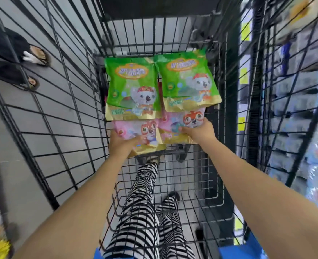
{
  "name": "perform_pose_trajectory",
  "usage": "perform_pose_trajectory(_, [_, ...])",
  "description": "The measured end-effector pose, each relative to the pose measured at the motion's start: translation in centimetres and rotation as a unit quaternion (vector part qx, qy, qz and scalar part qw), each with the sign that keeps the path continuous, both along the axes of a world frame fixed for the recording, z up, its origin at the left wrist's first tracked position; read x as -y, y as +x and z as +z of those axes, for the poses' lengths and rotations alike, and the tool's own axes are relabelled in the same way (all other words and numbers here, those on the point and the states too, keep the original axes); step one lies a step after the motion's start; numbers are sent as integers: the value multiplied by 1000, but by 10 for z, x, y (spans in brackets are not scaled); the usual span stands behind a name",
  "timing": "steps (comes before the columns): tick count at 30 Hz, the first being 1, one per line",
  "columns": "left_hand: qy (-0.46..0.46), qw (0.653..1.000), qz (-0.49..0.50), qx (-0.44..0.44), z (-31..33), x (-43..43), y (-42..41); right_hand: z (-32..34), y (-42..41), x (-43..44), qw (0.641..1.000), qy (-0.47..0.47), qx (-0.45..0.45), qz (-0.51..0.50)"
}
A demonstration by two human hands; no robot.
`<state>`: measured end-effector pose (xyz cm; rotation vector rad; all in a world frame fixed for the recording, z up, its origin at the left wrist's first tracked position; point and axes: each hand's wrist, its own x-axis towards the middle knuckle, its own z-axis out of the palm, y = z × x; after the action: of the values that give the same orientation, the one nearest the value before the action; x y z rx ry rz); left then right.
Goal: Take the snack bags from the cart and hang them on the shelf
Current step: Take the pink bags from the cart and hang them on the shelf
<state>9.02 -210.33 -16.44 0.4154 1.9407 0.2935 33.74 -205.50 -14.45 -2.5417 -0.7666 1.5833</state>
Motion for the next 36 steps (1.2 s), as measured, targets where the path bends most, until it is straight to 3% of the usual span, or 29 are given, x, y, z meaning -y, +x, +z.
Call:
perform_pose_trajectory(4, [19, 999, 4, 29, 22, 4, 4, 17, -3, 8, 994, -17, -89, -54])
perform_pose_trajectory(12, [65, 996, -25, 55, 94, 32, 18, 88, -8, 46, 993, 19, -99, -62])
perform_pose_trajectory(17, [102, 992, -39, 57, 139, 66, 15, 155, -9, 74, 987, 105, -119, 29])
perform_pose_trajectory(21, [161, 985, -34, 58, 189, 89, 17, 223, 4, 106, 968, 200, -147, 36])
perform_pose_trajectory(29, [263, 958, -77, 79, 287, 137, 61, 328, 77, 218, 924, 337, -137, -115])
perform_pose_trajectory(36, [322, 899, -234, 183, 348, 176, 155, 363, 161, 349, 873, 417, -106, -231])
